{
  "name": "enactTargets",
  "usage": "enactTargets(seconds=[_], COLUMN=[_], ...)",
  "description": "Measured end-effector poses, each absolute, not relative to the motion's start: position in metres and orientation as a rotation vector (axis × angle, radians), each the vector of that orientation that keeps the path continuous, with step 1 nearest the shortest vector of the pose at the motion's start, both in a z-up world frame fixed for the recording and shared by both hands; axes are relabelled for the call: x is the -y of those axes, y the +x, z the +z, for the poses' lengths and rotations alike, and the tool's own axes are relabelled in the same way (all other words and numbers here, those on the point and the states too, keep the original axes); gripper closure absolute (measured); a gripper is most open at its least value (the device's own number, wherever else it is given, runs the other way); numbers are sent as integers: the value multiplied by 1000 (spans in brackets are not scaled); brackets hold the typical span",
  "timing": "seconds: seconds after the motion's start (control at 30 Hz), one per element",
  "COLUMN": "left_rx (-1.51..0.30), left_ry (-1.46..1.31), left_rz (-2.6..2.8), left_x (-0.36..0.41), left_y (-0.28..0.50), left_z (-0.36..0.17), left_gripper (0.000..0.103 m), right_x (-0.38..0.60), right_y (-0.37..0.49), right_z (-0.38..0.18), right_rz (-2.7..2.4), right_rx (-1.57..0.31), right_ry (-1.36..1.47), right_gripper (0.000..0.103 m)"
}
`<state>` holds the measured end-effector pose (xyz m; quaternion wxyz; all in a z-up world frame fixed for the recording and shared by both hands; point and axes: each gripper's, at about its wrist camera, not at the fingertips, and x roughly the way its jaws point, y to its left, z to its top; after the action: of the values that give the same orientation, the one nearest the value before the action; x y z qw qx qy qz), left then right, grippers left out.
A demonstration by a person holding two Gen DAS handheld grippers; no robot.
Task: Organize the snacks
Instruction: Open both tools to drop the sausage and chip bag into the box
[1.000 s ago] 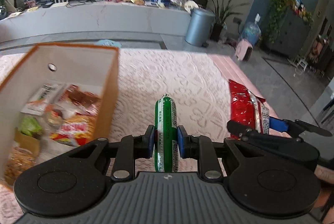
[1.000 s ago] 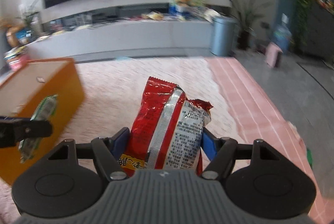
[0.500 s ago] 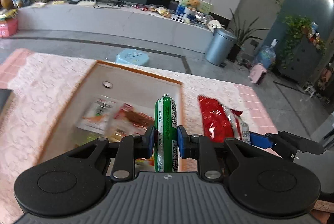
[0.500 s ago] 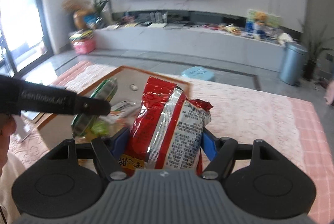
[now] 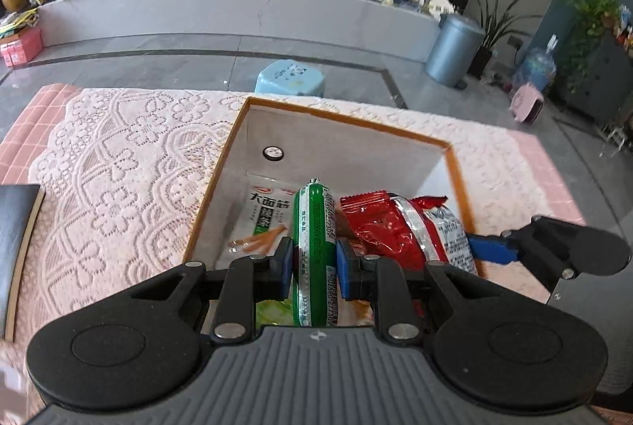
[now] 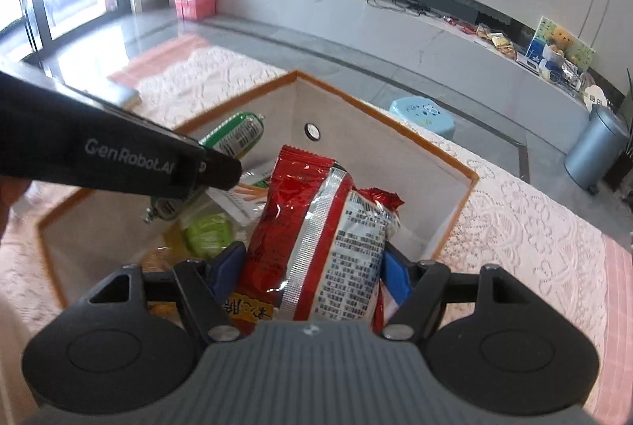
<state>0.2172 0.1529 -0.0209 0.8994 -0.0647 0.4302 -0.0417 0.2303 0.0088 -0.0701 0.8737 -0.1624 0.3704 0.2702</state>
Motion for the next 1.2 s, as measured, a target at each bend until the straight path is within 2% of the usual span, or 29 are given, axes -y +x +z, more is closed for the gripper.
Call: enactTargets(seconds=[0.47,0.77,0.87,1.0,1.13,1.2], left_rx=[-951,-975,-967,-913,-874,-845], left_ry=[24,79,89,104,85,71], left_rz=[-66,-73,-77,-58,-38,-26], left_x=[-148,-142,-141,-141,-147,-149], left_y=[250,251,246,235,224,215], left_z=[-57,-61,-57,-41,-23,-13], left_gripper=[79,78,77,60,57,53], right_x=[-38,-43,-42,-40,-37,-33], right_y=[282,283,282,276,268,262], right_z=[-110,-112,-111,-105,-90,-80], right_rz=[533,524,514,517,521,527], right_rx=[-860,-864,-871,-856,-836,-822], right_ry=[-473,-515,-514,-506,-476,-450], right_gripper=[33,30,25,15,13,13])
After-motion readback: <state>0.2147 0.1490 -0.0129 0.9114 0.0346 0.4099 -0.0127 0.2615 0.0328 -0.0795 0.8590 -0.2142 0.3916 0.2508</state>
